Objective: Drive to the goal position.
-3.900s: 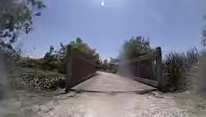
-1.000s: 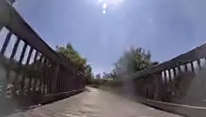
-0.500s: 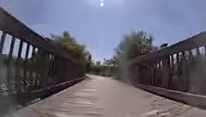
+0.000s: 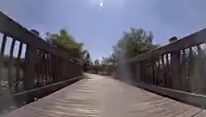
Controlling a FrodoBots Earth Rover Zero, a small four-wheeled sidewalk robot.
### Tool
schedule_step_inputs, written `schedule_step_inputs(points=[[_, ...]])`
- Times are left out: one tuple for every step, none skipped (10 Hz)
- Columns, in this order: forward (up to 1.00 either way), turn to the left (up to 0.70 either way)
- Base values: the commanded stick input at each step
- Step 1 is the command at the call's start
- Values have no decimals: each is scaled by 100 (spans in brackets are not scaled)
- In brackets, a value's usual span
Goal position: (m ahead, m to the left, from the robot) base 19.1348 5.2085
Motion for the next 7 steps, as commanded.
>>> schedule_step_inputs(points=[[70, 0], [70, 0], [70, 0], [70, 0], [70, 0], [70, 0], [70, 0]])
